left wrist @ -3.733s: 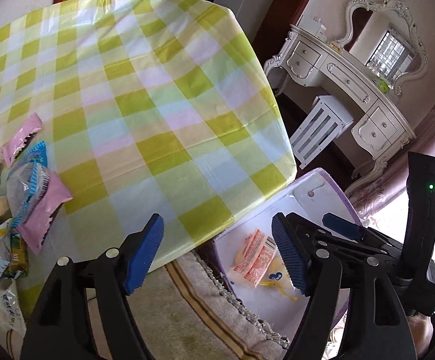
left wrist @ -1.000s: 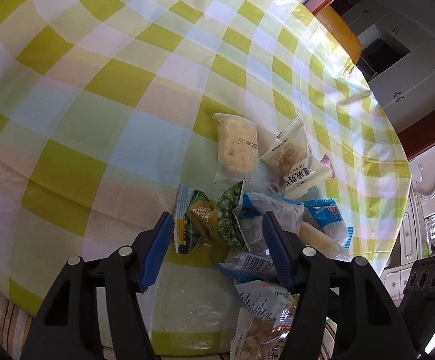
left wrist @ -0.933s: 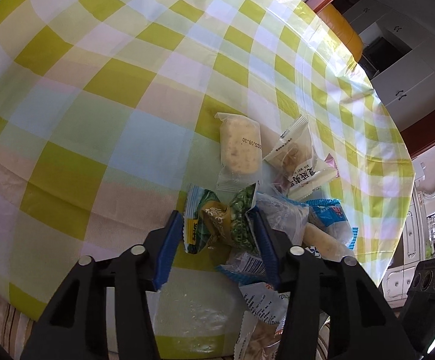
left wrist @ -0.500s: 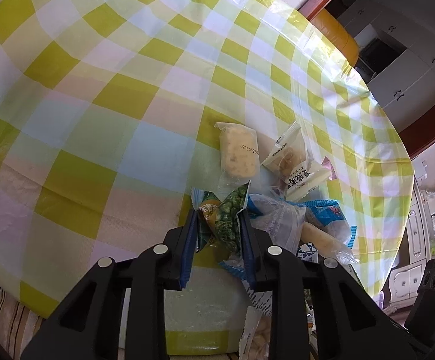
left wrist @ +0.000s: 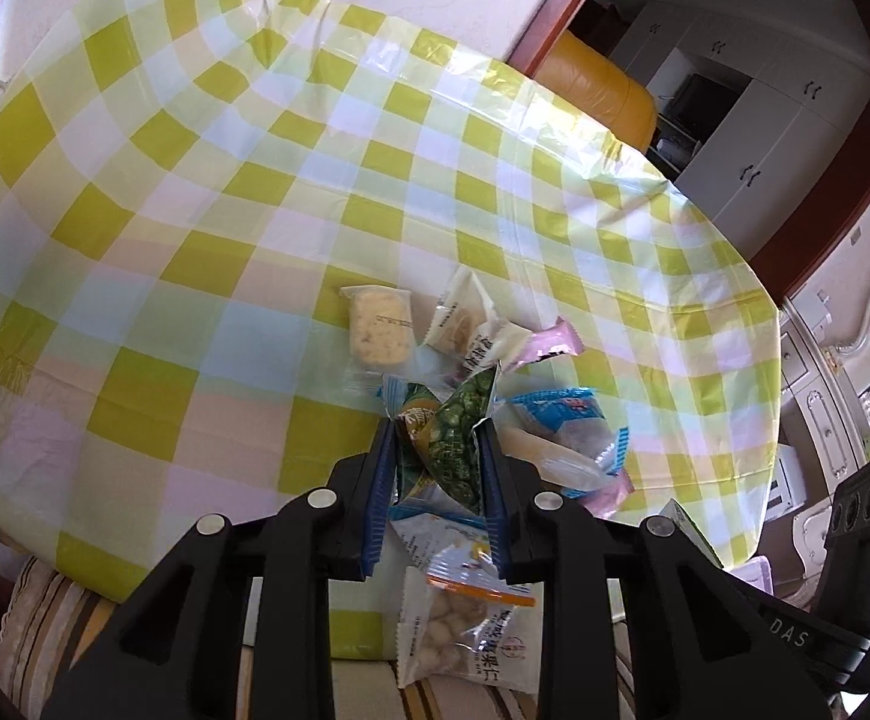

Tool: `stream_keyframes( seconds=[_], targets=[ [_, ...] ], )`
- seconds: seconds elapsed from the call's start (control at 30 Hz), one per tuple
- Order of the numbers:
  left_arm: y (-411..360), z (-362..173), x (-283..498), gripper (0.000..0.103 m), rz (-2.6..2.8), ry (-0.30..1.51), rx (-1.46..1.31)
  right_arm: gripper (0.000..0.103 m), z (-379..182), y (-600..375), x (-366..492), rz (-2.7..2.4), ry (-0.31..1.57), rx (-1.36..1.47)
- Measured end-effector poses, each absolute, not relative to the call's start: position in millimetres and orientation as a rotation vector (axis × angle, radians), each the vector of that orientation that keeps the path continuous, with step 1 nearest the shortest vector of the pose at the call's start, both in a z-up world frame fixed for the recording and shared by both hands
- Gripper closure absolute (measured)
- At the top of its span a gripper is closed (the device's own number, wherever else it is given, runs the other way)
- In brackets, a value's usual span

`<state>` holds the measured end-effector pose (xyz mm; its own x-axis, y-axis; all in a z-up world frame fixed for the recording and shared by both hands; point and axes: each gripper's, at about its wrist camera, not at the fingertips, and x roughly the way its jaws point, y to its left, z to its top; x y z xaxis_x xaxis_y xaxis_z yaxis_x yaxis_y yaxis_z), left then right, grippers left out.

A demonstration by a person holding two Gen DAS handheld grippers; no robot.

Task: Organize snacks
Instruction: 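Grasp the green pea snack bag with the left tool while the right tool grasps the lemon-printed bag, then carry the green bag and lemon-printed bag over the white box and open both tools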

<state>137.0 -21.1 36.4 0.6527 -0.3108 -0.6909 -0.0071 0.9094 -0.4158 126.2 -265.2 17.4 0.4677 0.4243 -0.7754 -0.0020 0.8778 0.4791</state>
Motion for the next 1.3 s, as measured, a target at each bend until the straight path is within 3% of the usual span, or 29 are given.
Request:
stream_keyframes(
  seconds=[0.3,1.07,1.3],
  targets=[
    [-106.8,54.2,116.6,0.077,-0.393,0.857,-0.319,0.064,24.3,-323.9,103.6,0.170,1.010,0.488],
    [-322.5,17.5,95.3,0.076,-0.861,1.109,-0.121,0.064,0.1,-523.1,28.7,-0.273,0.929,0.610],
    [-339.1,6.9,99.3,0.067,-0.880,1.163,-0.149,0.061,-1.5,-545.6,19.7,-0.353,0.922,0.605]
  ],
)
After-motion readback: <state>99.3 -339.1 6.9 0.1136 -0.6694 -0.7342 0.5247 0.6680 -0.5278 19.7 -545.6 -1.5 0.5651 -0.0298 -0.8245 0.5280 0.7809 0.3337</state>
